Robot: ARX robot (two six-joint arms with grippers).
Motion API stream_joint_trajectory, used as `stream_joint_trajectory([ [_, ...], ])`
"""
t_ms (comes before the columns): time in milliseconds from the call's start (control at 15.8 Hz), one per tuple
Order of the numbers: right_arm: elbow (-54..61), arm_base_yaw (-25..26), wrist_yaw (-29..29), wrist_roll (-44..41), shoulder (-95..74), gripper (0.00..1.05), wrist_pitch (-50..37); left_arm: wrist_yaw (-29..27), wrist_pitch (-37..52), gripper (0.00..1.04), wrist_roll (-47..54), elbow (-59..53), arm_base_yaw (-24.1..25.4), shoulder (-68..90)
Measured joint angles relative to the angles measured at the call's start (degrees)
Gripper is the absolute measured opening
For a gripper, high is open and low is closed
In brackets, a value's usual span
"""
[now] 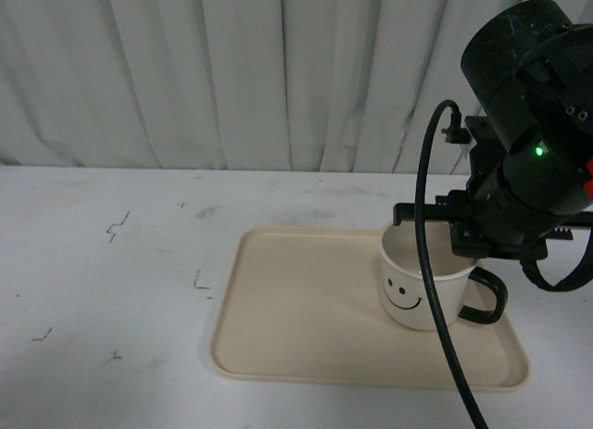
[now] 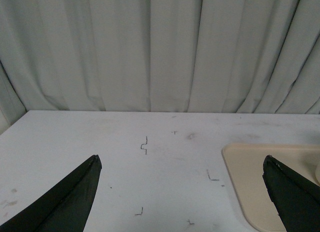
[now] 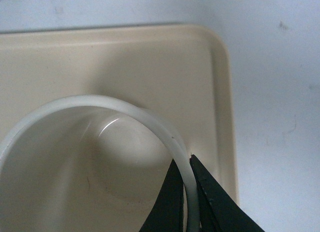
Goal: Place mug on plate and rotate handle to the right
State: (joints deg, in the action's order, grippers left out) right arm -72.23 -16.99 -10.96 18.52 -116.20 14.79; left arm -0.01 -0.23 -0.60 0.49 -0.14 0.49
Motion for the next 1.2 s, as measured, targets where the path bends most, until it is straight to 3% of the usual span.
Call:
stream_joint_trajectory([
  [253,-2.93,0.31,-1.11,-18.25,-0.85,0.03,-0.39,0.00,0.00,0.98,0.00,0.00,0.00,0.00],
  [443,-2.95,-2.34,6.51,-30.10,-0.85,0.03,-3.85,0.00,-0.02,0.98,-0.02,0.00,0.00,0.00],
  [697,-0.09,-5.14,16.92,-30.47,0.11,0.03,-6.01,0.00,-0.02,0.98,0.00,0.00,0.00,0.00],
  [1204,0.85,-0.57,19.37,-33.68,0.33,0.03,1.95,0.00,0.00,0.98,-0.02,0.00,0.00,0.00],
])
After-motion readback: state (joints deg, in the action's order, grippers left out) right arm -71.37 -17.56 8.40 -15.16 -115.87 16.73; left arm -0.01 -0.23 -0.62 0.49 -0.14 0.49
